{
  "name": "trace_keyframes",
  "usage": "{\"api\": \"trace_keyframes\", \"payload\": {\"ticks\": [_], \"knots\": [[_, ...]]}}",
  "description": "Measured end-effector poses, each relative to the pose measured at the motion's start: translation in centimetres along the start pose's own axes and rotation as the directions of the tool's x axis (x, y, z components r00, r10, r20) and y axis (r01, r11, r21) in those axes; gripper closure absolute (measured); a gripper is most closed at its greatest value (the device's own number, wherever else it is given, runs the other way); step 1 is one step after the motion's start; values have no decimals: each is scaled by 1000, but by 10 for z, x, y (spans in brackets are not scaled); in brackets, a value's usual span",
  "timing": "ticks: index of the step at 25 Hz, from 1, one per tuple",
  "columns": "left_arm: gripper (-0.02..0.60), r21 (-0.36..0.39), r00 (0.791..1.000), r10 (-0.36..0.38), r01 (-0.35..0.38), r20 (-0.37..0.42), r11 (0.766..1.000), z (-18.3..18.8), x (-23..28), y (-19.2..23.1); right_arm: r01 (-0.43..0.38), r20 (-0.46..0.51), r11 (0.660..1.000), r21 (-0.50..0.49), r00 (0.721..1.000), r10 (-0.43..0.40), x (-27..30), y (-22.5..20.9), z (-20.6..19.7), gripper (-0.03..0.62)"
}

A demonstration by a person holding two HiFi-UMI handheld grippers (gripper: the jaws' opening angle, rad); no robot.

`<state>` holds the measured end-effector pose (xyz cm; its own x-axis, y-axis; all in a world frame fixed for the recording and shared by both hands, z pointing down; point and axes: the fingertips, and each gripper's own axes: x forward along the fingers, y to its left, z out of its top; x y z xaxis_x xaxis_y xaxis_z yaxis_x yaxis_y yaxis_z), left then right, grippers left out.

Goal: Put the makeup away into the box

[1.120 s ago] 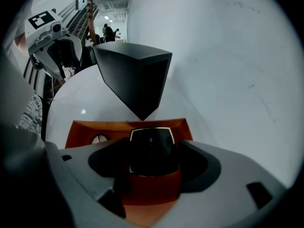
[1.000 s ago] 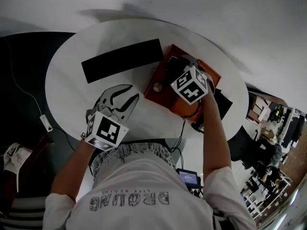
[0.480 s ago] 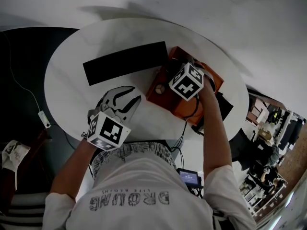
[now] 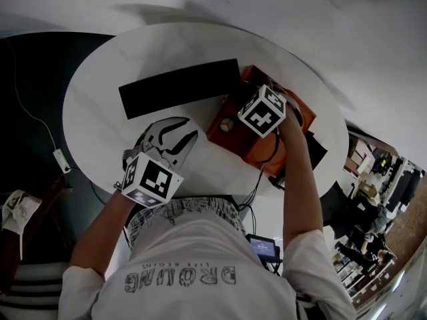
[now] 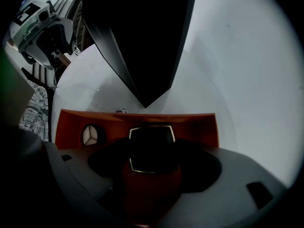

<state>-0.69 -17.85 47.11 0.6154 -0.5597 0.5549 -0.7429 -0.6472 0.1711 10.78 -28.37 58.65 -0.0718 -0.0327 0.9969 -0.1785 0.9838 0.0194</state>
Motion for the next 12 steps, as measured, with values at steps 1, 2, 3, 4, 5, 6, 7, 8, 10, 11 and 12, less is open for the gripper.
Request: {"api": "trace_keyframes", "payload": {"ticks": [1, 2, 3, 4, 5, 6, 7, 8, 10, 11, 12], "knots": [[451, -1, 1000, 0, 0, 0, 1000, 0, 1, 0, -7, 1, 1000, 5, 1000, 7, -1, 0, 1, 246], [451, -3, 1000, 0, 0, 1, 1000, 0, 2, 1, -17, 1, 1000, 10, 1000, 17, -1, 0, 1, 246], [451, -5, 1000, 0, 0, 0, 1000, -1, 3, 1, -29, 0, 999, 15, 1000, 29, 0, 0, 1, 246], [450, -8, 1000, 0, 0, -2, 1000, -1, 3, 1, -42, -2, 999, 19, 999, 42, 1, 1, 0, 246], [451, -10, 1000, -1, 1, -5, 1000, -1, 4, 2, -55, -6, 998, 22, 998, 55, 2, 1, 0, 246], [451, -11, 1000, -2, 2, -7, 1000, -2, 4, 2, -64, -10, 998, 23, 998, 64, 3, 1, 0, 244], [451, -11, 1000, -2, 2, -7, 1000, -1, 5, 2, -68, -12, 997, 23, 998, 69, 2, 0, 0, 244], [451, -11, 1000, -1, 1, -5, 1000, -1, 5, 3, -70, -12, 997, 21, 997, 71, 2, 0, 1, 244], [451, -8, 1000, 0, 0, -5, 1000, 0, 6, 3, -70, -4, 997, 20, 998, 70, 2, 0, 1, 244], [451, -6, 1000, -1, 1, -6, 1000, 0, 6, 3, -69, 0, 997, 20, 998, 69, 1, 0, 1, 244], [451, -3, 1000, -2, 2, -9, 1000, 0, 6, 2, -66, 3, 998, 19, 998, 66, 1, 1, 0, 243]]}}
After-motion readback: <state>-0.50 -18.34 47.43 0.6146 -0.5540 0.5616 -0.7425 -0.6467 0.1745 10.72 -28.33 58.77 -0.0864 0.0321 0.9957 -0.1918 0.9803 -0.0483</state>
